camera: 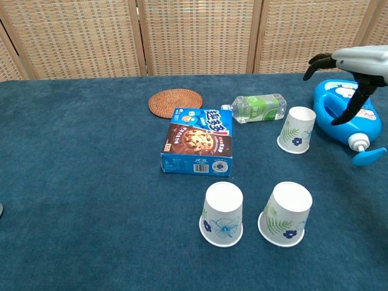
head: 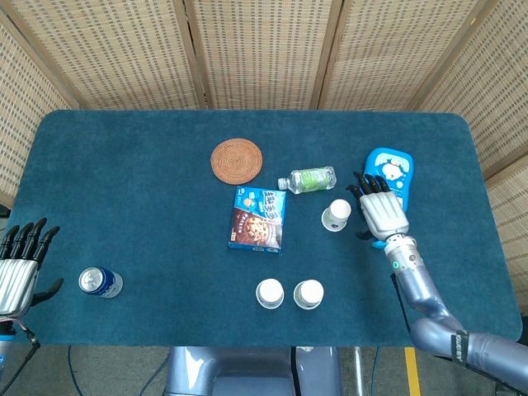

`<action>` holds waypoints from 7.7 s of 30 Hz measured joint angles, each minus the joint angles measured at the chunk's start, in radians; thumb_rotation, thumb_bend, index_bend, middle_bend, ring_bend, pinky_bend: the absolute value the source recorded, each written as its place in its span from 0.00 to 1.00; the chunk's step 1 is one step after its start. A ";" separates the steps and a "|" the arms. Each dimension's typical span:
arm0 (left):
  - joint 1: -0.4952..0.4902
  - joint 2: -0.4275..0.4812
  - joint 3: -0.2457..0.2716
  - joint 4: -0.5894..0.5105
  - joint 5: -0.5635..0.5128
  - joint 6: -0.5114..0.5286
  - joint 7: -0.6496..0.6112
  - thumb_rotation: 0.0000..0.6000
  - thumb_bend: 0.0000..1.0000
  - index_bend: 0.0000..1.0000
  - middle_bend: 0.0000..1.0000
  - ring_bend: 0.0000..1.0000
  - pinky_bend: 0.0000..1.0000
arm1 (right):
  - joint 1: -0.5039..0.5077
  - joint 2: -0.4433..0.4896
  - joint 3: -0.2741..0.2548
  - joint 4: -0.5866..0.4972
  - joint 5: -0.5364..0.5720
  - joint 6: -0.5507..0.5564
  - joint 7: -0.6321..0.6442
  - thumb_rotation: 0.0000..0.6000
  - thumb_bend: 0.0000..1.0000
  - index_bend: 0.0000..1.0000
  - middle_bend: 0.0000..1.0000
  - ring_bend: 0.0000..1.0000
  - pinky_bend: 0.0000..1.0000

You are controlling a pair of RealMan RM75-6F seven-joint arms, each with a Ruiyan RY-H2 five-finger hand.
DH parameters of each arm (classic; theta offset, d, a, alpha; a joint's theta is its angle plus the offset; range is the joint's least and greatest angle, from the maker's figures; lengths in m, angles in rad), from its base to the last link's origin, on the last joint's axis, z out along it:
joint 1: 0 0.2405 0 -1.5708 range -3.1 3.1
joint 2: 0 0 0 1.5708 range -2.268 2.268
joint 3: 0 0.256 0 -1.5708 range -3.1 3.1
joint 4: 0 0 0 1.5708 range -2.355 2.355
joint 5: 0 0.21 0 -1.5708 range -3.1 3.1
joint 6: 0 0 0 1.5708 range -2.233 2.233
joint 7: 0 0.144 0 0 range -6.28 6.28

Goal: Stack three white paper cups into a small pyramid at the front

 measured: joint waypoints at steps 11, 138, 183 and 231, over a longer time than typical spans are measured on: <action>0.011 0.005 -0.024 0.008 0.009 -0.026 -0.019 1.00 0.24 0.08 0.00 0.00 0.00 | 0.107 -0.074 -0.015 0.085 0.133 -0.039 -0.080 1.00 0.13 0.25 0.00 0.00 0.12; 0.069 0.040 -0.085 0.000 0.090 -0.042 -0.094 1.00 0.24 0.10 0.00 0.00 0.00 | 0.163 0.125 -0.261 -0.609 -0.079 0.145 -0.429 1.00 0.14 0.62 0.08 0.00 0.18; 0.072 0.049 -0.091 0.000 0.086 -0.046 -0.114 1.00 0.24 0.10 0.00 0.00 0.00 | 0.271 0.066 -0.302 -0.691 0.085 0.257 -0.601 1.00 0.14 0.42 0.00 0.00 0.12; 0.078 0.019 -0.096 0.016 0.086 -0.034 -0.105 1.00 0.24 0.03 0.00 0.00 0.00 | -0.025 0.223 -0.397 -0.416 -0.078 0.499 -0.128 1.00 0.14 0.04 0.00 0.00 0.05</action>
